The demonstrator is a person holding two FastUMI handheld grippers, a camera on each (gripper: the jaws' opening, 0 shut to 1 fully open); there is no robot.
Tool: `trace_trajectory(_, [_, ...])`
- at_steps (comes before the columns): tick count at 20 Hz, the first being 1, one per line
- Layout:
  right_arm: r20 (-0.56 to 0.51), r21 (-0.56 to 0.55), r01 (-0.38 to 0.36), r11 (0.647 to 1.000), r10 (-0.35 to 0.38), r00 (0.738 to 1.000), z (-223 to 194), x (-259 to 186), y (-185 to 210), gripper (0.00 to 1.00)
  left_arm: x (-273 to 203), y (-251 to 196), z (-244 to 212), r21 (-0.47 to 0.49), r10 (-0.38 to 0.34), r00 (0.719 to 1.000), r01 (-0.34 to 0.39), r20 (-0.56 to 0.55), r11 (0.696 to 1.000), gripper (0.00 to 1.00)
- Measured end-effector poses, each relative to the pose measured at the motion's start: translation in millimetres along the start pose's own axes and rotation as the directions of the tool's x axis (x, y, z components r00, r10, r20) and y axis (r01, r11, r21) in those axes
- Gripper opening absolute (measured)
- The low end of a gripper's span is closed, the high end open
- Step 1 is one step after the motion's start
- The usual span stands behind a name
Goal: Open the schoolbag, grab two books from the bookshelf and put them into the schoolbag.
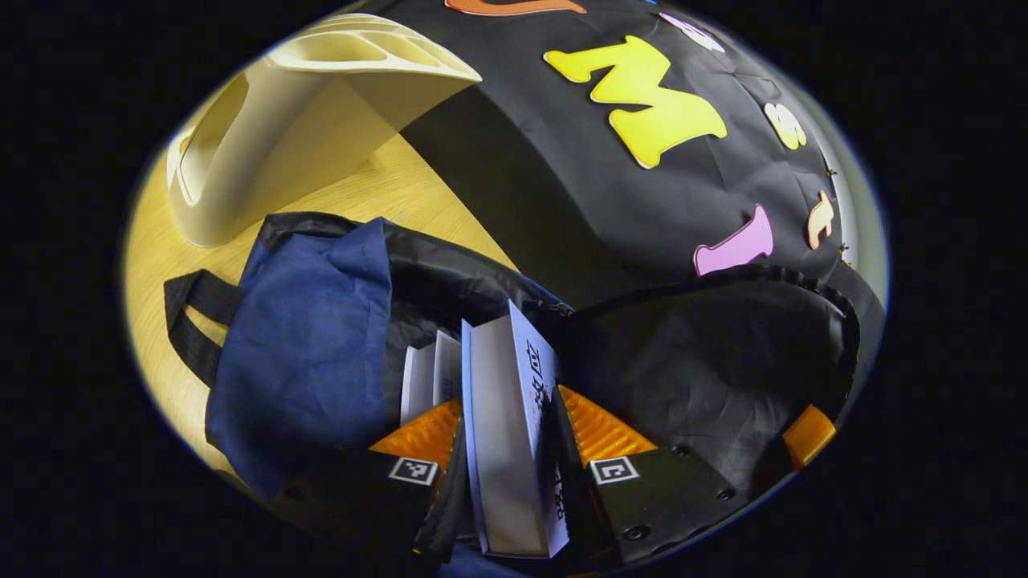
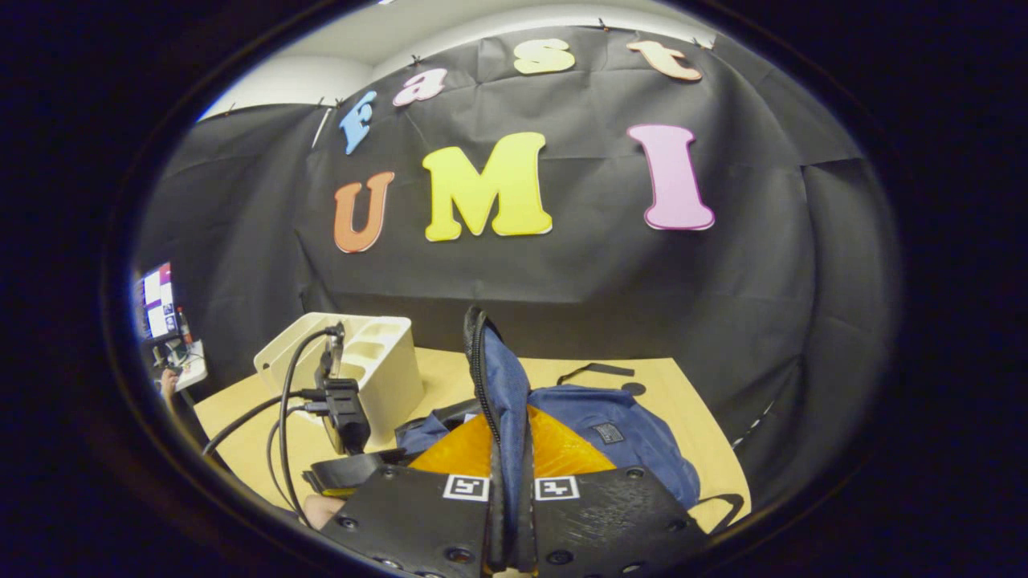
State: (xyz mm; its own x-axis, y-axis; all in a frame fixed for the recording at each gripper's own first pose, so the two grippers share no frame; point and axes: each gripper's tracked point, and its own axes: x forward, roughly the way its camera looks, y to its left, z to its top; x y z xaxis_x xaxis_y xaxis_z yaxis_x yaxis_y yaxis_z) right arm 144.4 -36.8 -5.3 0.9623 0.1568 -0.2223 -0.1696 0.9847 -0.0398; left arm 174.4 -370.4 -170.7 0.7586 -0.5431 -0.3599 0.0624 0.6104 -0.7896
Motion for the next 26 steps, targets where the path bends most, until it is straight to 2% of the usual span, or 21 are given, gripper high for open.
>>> trace_trajectory(2, [-0.018, 0.009, 0.018, 1.0, -0.018, 1.0, -4.3, -0.2, -5.2, 0.06, 0.5, 4.1, 2.9, 0.139, 0.053, 0.999, -0.052, -0.006, 0.989, 0.64])
trace_trajectory(4, [-0.028, 0.019, 0.041, 0.999, -0.04, 0.999, -7.3, -0.2, -10.7, 0.06, -2.1, 4.1, 6.3, 0.214, 0.085, 0.996, -0.079, -0.018, 0.974, 0.71])
trace_trajectory(5, [-0.037, 0.024, 0.046, 0.999, -0.045, 0.998, -9.8, -1.0, -11.9, 0.07, -5.4, 7.8, 11.6, 0.26, 0.129, 0.992, -0.121, -0.012, 0.958, 0.75])
trace_trajectory(6, [-0.051, 0.032, 0.044, 0.998, -0.043, 0.998, -14.3, -2.9, -10.9, 0.07, -7.9, 21.1, 18.2, 0.349, 0.209, 0.978, -0.198, 0.007, 0.916, 0.76])
trace_trajectory(7, [-0.067, 0.035, 0.047, 0.998, -0.044, 0.997, -18.9, -3.4, -10.8, 0.07, -0.5, 20.5, 19.4, 0.413, 0.2, 0.98, -0.187, 0.013, 0.891, 0.84])
trace_trajectory(9, [-0.084, 0.033, 0.061, 0.998, -0.058, 0.995, -26.2, -0.3, -12.6, 0.1, -8.1, 21.2, 16.9, 0.491, 0.203, 0.979, -0.175, -0.003, 0.853, 0.88])
trace_trajectory(10, [-0.104, 0.031, 0.071, 0.997, -0.067, 0.992, -33.4, -0.1, -13.9, 0.08, -12.3, 23.5, 14.4, 0.498, 0.209, 0.978, -0.177, -0.008, 0.849, 0.88])
trace_trajectory(11, [-0.117, 0.034, 0.081, 0.996, -0.077, 0.99, -37.9, -1.1, -15.5, 0.17, -17.2, 24.4, 12.1, 0.496, 0.205, 0.978, -0.168, -0.021, 0.852, 0.88])
trace_trajectory(15, [-0.147, 0.022, 0.148, 0.989, -0.143, 0.979, -50.5, -9.7, -18.3, 0.19, -57.5, 34.4, 23.8, 0.513, 0.212, 0.977, -0.188, 0.012, 0.838, 0.88])
trace_trajectory(16, [-0.152, 0.006, 0.171, 0.985, -0.168, 0.974, -54.3, -12.1, -19.7, 0.3, -68.8, 36.7, 26.5, 0.518, 0.209, 0.978, -0.189, 0.02, 0.834, 0.88])
trace_trajectory(19, [-0.156, -0.01, 0.224, 0.975, -0.223, 0.962, -59.4, -22.7, -20.1, 0.31, -104.5, 50.1, 34.8, 0.526, 0.208, 0.977, -0.204, 0.052, 0.825, 0.88])
trace_trajectory(20, [-0.157, -0.018, 0.239, 0.971, -0.239, 0.958, -62.0, -26.0, -19.7, 0.45, -116.0, 56.1, 39.0, 0.53, 0.212, 0.975, -0.216, 0.07, 0.82, 0.88])
trace_trajectory(23, [-0.148, -0.025, 0.27, 0.962, -0.271, 0.951, -65.8, -38.9, -14.4, 0.52, -152.6, 72.5, 49.2, 0.544, 0.222, 0.968, -0.249, 0.117, 0.801, 0.88])
trace_trajectory(24, [-0.145, -0.022, 0.275, 0.961, -0.275, 0.95, -67.6, -42.6, -11.6, 0.63, -164.7, 78.5, 53.0, 0.547, 0.223, 0.966, -0.259, 0.132, 0.796, 0.88])
trace_trajectory(25, [-0.139, -0.021, 0.277, 0.961, -0.277, 0.951, -68.6, -47.8, -7.8, 0.67, -176.7, 82.6, 57.2, 0.551, 0.226, 0.963, -0.27, 0.148, 0.789, 0.88])
trace_trajectory(26, [-0.135, -0.022, 0.278, 0.96, -0.278, 0.951, -70.3, -52.2, -3.7, 0.64, -188.7, 85.6, 60.1, 0.561, 0.221, 0.962, -0.275, 0.163, 0.781, 0.88])
